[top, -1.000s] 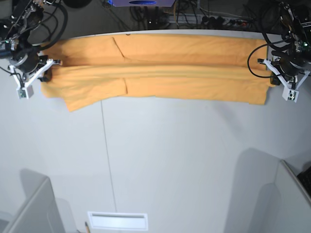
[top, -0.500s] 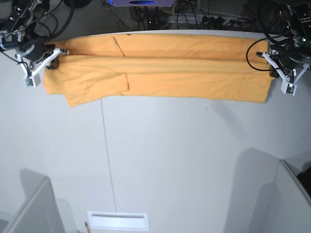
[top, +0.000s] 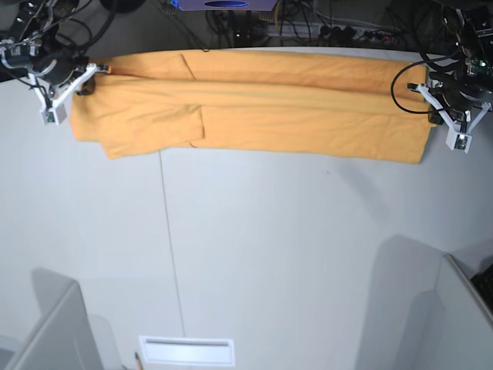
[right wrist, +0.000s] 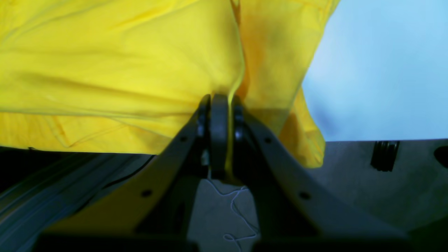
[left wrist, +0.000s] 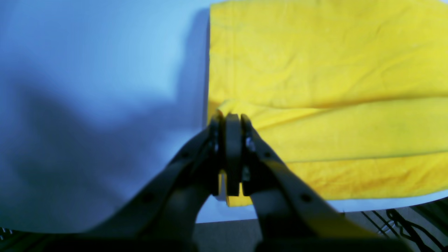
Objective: Fold the T-shirt properly
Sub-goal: 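Lower the folded hem onto the shirt and open both grippers, then move both grippers to the ends of the folded strip and grasp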
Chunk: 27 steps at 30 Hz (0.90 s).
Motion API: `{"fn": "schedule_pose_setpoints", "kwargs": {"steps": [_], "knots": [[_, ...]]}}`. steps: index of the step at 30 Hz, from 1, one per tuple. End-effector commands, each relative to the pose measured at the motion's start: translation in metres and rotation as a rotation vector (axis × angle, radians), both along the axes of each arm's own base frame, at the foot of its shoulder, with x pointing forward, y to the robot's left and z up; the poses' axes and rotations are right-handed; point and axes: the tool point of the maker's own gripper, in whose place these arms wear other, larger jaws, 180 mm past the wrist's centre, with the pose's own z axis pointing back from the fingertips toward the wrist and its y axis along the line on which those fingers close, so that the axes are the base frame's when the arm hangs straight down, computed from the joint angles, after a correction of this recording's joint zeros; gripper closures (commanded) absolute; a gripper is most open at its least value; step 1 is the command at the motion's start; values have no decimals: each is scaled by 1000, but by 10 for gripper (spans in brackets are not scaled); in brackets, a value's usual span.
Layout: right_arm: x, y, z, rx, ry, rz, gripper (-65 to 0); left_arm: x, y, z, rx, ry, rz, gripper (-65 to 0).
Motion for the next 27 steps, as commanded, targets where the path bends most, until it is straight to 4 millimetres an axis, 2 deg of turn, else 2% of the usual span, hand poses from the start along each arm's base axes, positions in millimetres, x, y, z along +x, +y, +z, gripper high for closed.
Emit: {"fn": "schedule_pose_setpoints", "kwargs": {"steps": [1, 7, 10, 11, 12, 17, 19, 21, 23, 24, 26, 27], "knots": [[4, -4, 6, -14, -22, 1, 0, 5, 5, 9, 22, -28, 2, 0], [2, -7, 6, -19, -16, -10, -5, 4, 6, 8, 21, -26, 5, 0], [-2, -8, 5, -21, -11, -11, -206, 4, 6, 8, 21, -26, 5, 0], [-2, -7, 5, -20, -10, -11, -239, 5, 6, 8, 20, -29, 6, -13], [-2, -7, 5, -20, -10, -11, -263, 6, 5, 9, 20, -32, 4, -71], [-6, -23, 11, -40, -31, -69, -257, 8, 8, 13, 19, -51, 15, -332], [-1, -23, 17, -48, -60, -68, -257, 12, 16, 21, 24, -83, 45, -397], [6, -17, 19, -44, -89, -43, -254, 14, 14, 22, -14, -119, 83, -420], [11, -8, 19, -43, -114, 29, -201, 16, 9, 24, -65, -147, 102, -378], [13, -2, 19, -41, -120, 75, -141, 16, 6, 22, -92, -152, 106, -326], [17, 14, 17, -26, -127, 153, 0, 17, -1, 19, -127, -162, 122, -155], [20, 22, 15, -16, -125, 180, 0, 21, -3, 18, -139, -174, 136, -41]]}}
